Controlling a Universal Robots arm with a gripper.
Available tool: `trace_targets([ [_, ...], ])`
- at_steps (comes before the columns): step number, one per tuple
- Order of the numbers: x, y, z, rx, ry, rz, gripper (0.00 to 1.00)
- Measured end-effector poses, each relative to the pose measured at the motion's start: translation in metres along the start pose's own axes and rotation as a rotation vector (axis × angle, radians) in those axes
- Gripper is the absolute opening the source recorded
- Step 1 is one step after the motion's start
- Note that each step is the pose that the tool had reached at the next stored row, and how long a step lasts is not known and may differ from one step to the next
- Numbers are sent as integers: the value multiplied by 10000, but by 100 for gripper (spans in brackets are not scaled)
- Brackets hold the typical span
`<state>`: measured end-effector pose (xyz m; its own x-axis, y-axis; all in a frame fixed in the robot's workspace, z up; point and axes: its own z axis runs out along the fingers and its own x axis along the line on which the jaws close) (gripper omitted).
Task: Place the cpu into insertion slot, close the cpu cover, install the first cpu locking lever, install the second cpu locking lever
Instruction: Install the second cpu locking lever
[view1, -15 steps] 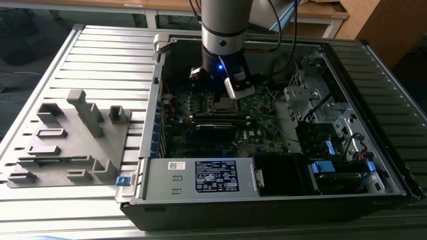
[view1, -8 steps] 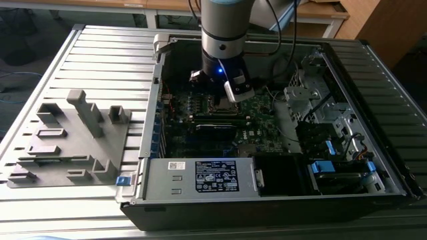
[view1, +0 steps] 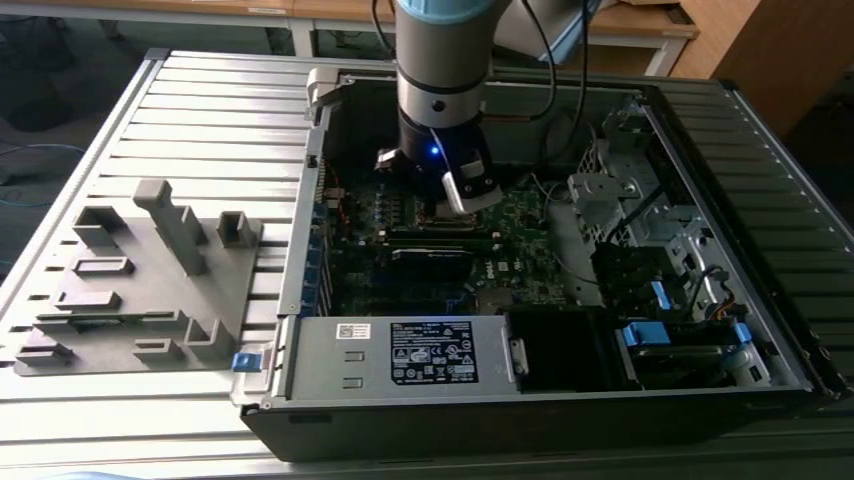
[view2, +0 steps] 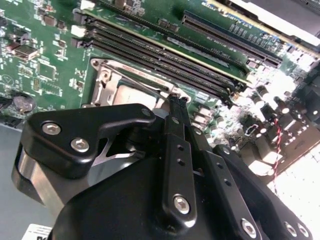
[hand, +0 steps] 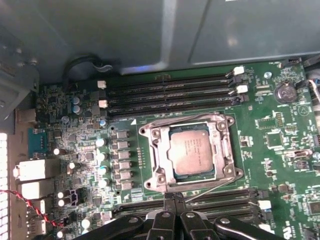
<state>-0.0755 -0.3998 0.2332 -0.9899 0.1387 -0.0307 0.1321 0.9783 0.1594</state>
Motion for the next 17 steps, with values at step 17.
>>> trace_targets([
  [17, 8, -25, 25, 73, 142, 19, 11],
])
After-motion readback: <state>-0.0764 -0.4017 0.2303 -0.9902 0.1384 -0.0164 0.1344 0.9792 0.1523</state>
